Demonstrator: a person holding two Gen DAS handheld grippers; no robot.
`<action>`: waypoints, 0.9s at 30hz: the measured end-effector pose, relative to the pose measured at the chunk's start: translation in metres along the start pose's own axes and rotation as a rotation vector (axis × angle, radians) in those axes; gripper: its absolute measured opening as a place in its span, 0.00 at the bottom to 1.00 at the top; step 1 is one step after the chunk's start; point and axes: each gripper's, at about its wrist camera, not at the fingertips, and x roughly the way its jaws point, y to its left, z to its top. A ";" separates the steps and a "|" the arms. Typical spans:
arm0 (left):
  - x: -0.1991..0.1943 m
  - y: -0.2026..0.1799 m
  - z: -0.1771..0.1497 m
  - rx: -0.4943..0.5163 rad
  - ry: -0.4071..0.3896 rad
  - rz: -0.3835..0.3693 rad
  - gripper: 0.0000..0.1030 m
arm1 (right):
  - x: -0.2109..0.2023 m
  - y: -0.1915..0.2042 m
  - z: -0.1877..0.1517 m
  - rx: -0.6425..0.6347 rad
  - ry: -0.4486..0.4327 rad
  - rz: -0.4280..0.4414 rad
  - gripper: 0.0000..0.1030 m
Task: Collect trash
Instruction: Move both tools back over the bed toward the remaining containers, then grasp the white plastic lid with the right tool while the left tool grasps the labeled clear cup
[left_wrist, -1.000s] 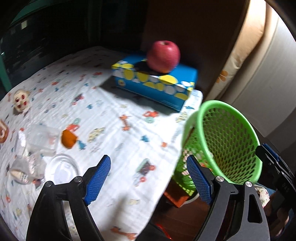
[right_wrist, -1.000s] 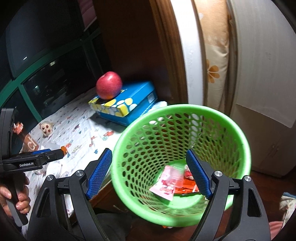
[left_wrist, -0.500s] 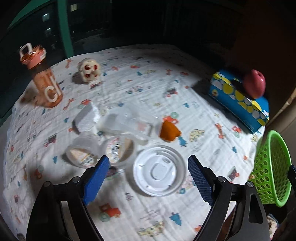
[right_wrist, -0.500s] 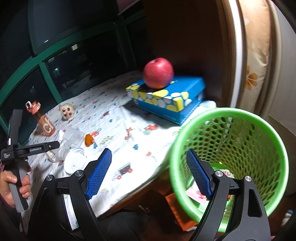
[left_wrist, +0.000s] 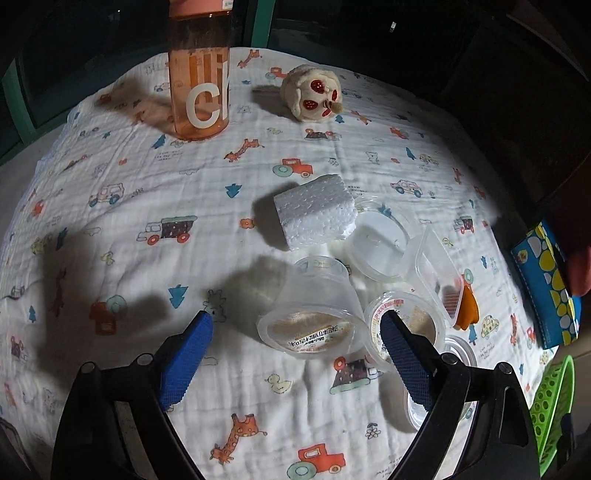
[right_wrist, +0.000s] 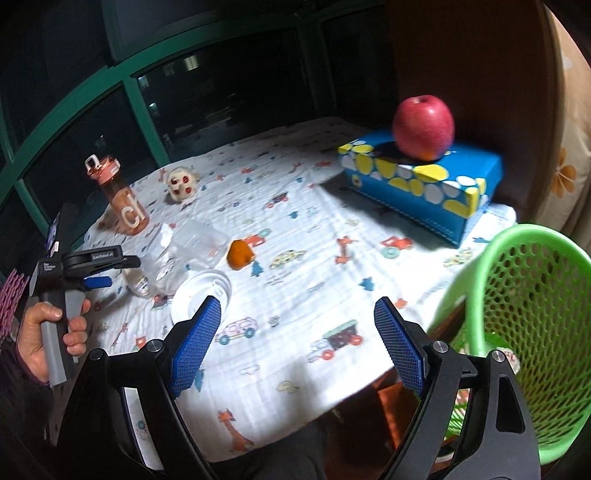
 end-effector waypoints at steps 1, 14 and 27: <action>0.003 0.001 0.001 -0.008 0.005 -0.010 0.86 | 0.004 0.004 0.000 -0.007 0.007 0.006 0.82; 0.032 0.006 -0.001 -0.050 0.065 -0.107 0.70 | 0.056 0.058 -0.008 -0.113 0.103 0.082 0.87; 0.010 0.012 -0.001 -0.042 0.027 -0.163 0.65 | 0.119 0.110 -0.015 -0.247 0.201 0.109 0.93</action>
